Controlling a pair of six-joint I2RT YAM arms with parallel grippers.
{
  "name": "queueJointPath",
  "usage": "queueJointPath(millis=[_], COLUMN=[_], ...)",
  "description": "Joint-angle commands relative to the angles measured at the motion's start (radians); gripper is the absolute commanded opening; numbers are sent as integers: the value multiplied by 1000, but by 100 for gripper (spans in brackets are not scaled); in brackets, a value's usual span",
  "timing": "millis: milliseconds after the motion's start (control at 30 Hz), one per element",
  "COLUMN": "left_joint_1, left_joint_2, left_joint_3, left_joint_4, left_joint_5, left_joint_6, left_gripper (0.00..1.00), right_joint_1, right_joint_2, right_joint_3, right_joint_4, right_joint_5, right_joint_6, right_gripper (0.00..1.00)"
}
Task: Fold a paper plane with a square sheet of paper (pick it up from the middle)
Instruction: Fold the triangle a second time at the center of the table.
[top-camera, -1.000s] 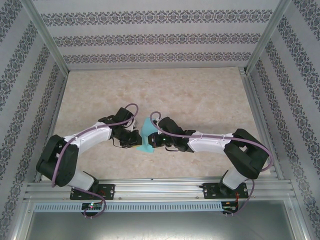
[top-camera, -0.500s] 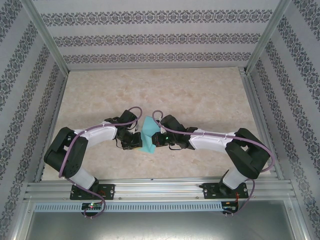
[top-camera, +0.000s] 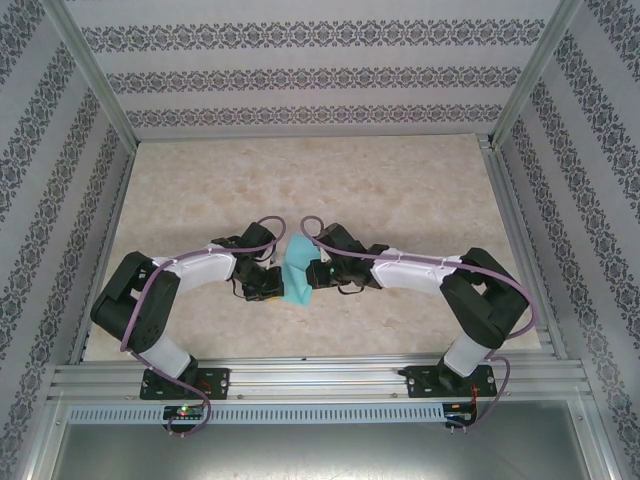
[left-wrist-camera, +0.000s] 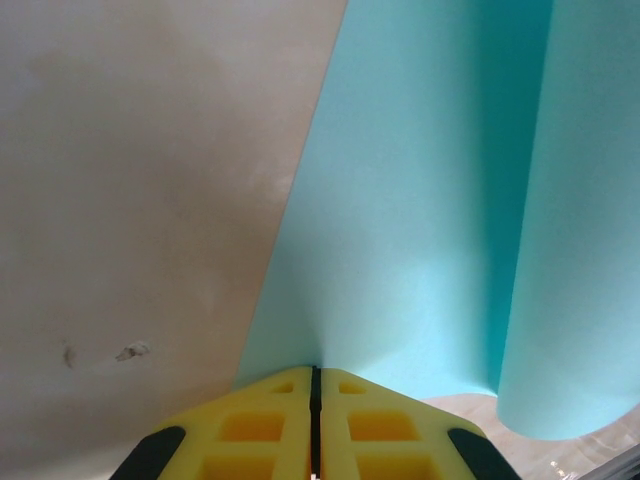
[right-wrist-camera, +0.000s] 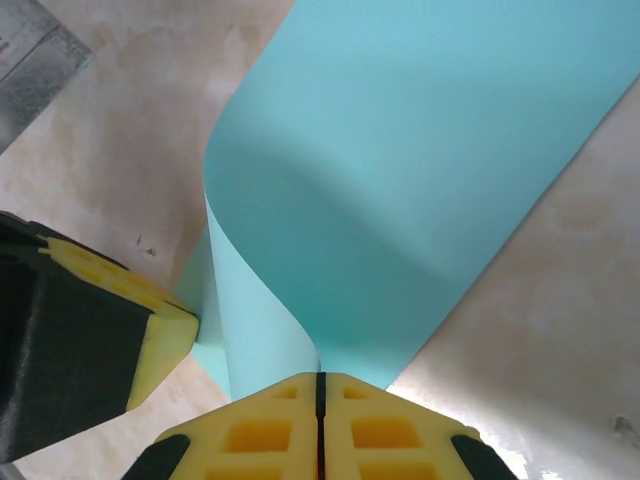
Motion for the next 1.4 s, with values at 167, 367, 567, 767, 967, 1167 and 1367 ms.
queueJointPath(millis=[167, 367, 567, 767, 967, 1167, 1367], left_joint_1=[-18, -20, -22, -21, -24, -23, -24], left_joint_2=[26, 27, 31, 30, 30, 31, 31], left_joint_3=[-15, -13, -11, -9, -7, -7, -4], left_joint_4=[-3, -12, -12, -16, -17, -20, -25], left_joint_5=[-52, -59, -57, -58, -58, -57, -59], left_joint_6=[-4, 1, 3, 5, 7, 9, 10], left_gripper=[10, 10, 10, 10, 10, 10, 10], right_joint_1=[-8, -10, -12, -18, -18, -24, -22], right_joint_2=[70, 100, 128, 158, 172, 187, 194], right_joint_3=[107, 150, 173, 199, 209, 212, 210], right_joint_4=[-134, -176, -184, -195, -204, -202, -213], right_joint_5=[55, 67, 81, 83, 101, 93, 92], right_joint_6=[-84, -103, -108, -119, -130, -130, -108], right_gripper=[8, 7, 8, 8, 7, 8, 7])
